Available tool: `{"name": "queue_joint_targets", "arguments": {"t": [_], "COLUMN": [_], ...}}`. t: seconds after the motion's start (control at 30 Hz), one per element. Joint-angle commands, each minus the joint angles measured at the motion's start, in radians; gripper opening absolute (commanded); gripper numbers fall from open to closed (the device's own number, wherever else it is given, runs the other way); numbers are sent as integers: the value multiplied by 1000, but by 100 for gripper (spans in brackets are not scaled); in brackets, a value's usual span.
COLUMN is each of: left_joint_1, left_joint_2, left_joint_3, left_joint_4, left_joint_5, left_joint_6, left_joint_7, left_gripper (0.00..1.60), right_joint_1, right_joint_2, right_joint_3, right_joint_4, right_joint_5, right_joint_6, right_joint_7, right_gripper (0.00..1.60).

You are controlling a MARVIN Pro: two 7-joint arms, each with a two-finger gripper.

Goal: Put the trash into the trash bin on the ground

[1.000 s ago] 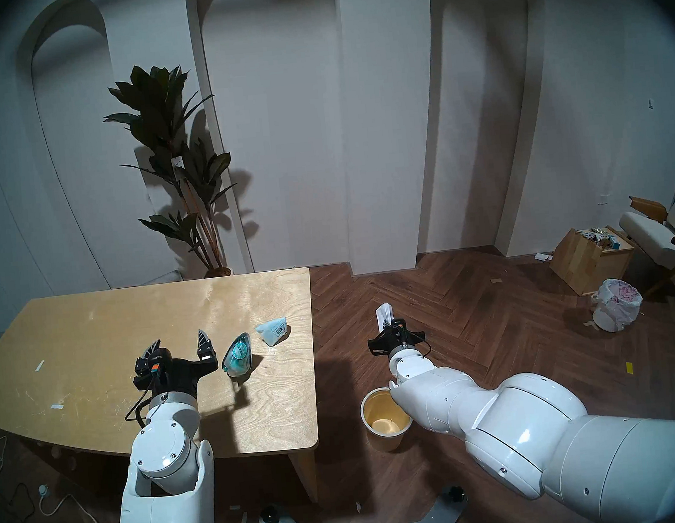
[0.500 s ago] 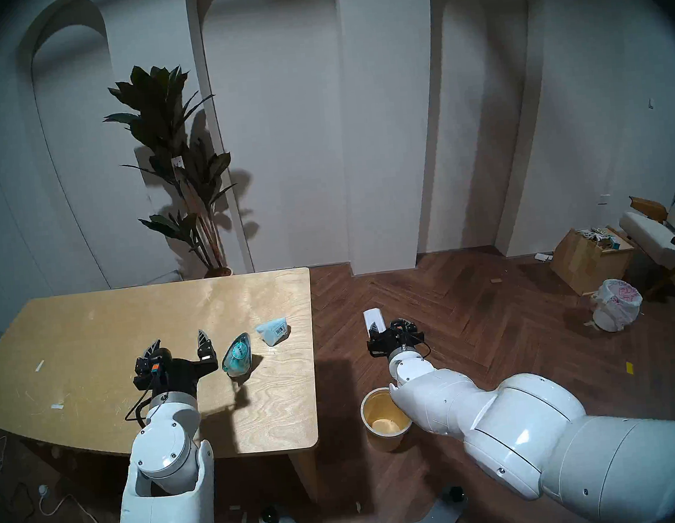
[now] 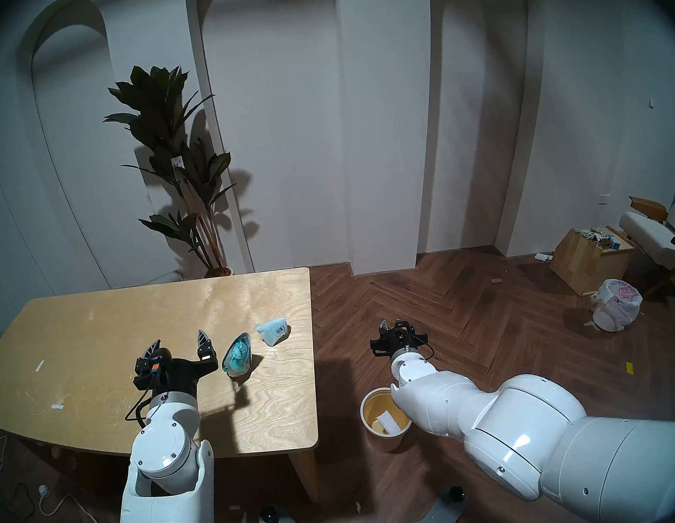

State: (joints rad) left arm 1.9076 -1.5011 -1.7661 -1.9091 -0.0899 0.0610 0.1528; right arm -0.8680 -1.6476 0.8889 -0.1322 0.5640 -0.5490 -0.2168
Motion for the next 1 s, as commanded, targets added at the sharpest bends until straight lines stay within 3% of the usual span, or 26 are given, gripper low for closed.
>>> {"name": "queue_joint_targets", "arguments": {"t": [0.0, 0.07, 0.1, 0.13, 0.23, 0.57, 0.97], "left_joint_1": [-6, -6, -6, -6, -6, -8, -9], "left_joint_2": [2, 2, 2, 2, 2, 4, 5], "left_joint_3": [-2, -1, -1, -1, -1, -1, 0], "left_joint_4": [-21, -21, -21, -21, -21, -16, -11], "left_joint_5": [2, 2, 2, 2, 2, 0, -2], "left_joint_6": [-10, -10, -10, -10, -11, -7, -5], "left_joint_7": [2, 2, 2, 2, 3, 2, 2], "left_gripper": [160, 160, 160, 160, 160, 160, 160], "right_joint_1": [10, 9, 8, 9, 11, 53, 59], "right_joint_2": [4, 7, 9, 11, 26, 162, 281], "right_joint_3": [7, 11, 15, 18, 26, -1, 0], "right_joint_4": [-6, -12, -15, -19, -30, -64, -66], "right_joint_5": [5, 9, 13, 17, 23, -16, -33], "right_joint_6": [-31, -50, -61, -70, -101, -239, -311], "right_joint_7": [-4, -3, -1, 0, 8, 34, 38], "right_gripper": [107, 123, 148, 160, 160, 160, 160]}}
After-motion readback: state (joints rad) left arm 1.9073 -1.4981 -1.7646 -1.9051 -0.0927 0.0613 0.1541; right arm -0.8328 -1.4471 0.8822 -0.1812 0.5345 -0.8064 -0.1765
